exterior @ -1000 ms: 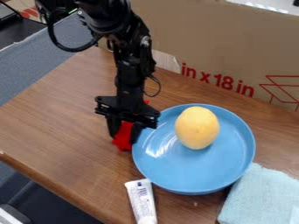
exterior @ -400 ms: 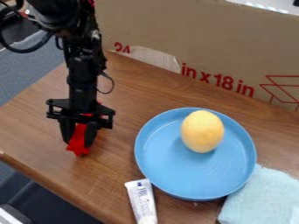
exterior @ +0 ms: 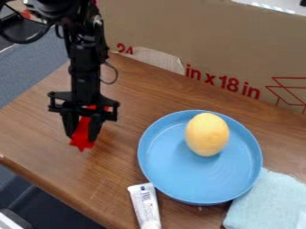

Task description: Move the red object to the left side of the table

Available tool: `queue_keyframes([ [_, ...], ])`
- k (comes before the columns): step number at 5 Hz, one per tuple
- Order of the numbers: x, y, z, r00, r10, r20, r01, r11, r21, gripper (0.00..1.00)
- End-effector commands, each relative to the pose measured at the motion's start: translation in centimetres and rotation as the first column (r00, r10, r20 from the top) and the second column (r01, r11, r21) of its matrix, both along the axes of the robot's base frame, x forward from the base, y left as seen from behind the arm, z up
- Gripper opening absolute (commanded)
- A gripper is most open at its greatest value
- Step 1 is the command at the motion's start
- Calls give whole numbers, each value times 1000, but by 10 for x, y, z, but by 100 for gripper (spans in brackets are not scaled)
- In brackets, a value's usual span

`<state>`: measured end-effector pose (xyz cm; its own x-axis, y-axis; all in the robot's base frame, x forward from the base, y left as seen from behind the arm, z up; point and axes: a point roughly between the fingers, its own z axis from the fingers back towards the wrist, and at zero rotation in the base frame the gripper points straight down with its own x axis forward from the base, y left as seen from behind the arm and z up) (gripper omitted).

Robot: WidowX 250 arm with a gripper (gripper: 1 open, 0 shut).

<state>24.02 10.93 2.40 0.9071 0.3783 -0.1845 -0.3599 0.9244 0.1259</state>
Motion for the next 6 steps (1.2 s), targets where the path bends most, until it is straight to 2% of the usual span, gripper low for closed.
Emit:
queue_keyframes([
  [1,12,16,21,992,67,109,-68,998,7,0],
  [2,17,8,57,985,77,157,-72,997,-36,0],
  [3,7,-10,84,979,87,183,-71,993,-90,0],
  [4,9,-26,95,980,-5,200,28,993,-112,0],
  [5,3,-21,100,977,11,213,18,991,-134,0],
  [6,-3,-11,88,972,9,234,21,992,-125,0],
])
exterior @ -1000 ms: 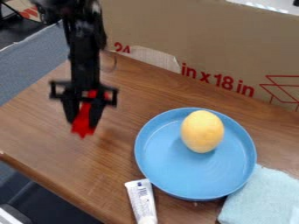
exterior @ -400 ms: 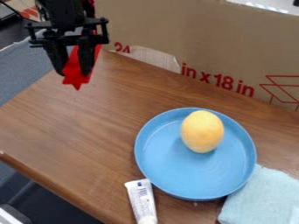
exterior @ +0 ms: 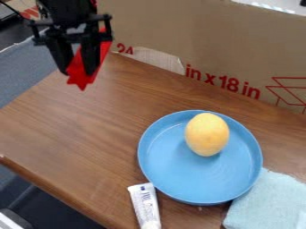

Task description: Move the red object to the left side of the table

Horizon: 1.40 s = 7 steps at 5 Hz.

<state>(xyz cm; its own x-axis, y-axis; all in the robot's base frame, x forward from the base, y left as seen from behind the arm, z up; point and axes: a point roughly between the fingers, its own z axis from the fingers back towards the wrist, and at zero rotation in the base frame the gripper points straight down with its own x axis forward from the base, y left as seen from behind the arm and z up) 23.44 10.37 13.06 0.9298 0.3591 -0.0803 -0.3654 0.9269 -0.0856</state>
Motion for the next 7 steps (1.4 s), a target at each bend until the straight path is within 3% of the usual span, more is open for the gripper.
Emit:
queue_keyframes([
  [1,-11,-14,-13,998,-24,57,23,1000,8,0],
  [2,-17,-2,-5,996,-39,81,37,999,19,0],
  [3,-17,-12,-3,995,34,96,-37,999,22,0],
  [4,-14,-21,-4,995,24,95,-27,999,35,0],
  [5,-22,-24,-1,995,22,92,-26,999,39,0],
  [6,-21,-12,-10,992,75,97,-79,996,32,0],
  [7,-29,-31,4,981,168,97,-170,985,9,0],
])
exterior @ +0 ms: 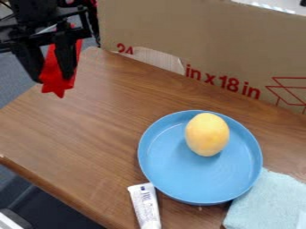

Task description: Move the red object to the left side of the table

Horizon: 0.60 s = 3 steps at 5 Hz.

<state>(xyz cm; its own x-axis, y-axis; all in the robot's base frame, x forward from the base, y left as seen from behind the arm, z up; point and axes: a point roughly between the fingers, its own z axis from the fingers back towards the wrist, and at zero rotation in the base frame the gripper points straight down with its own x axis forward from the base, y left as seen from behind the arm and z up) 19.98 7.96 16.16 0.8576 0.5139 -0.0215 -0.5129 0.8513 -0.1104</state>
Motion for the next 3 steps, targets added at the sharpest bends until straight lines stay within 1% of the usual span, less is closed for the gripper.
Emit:
queue_keyframes([
  [1,9,14,-39,1000,-7,-8,8,999,32,0],
  [2,11,18,-61,998,-59,-11,60,996,66,0],
  [3,11,41,-76,1000,-21,-13,22,997,79,0],
])
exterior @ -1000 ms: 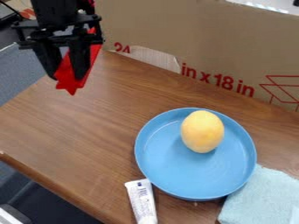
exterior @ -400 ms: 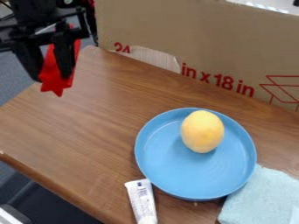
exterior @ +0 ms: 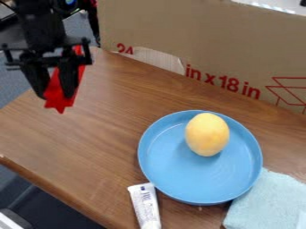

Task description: Move the red object to the left side of the table

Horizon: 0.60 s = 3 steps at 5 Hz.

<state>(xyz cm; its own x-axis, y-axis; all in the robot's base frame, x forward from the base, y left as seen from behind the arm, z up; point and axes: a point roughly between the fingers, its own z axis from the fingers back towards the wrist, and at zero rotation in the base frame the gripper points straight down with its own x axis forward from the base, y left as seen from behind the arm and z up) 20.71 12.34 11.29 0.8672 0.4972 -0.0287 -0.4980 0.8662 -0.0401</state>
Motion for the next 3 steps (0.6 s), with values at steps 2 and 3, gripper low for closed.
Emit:
queue_keyframes([
  [2,32,20,-32,999,-42,20,42,999,9,0],
  [3,22,49,-44,999,-33,-11,33,999,8,0],
])
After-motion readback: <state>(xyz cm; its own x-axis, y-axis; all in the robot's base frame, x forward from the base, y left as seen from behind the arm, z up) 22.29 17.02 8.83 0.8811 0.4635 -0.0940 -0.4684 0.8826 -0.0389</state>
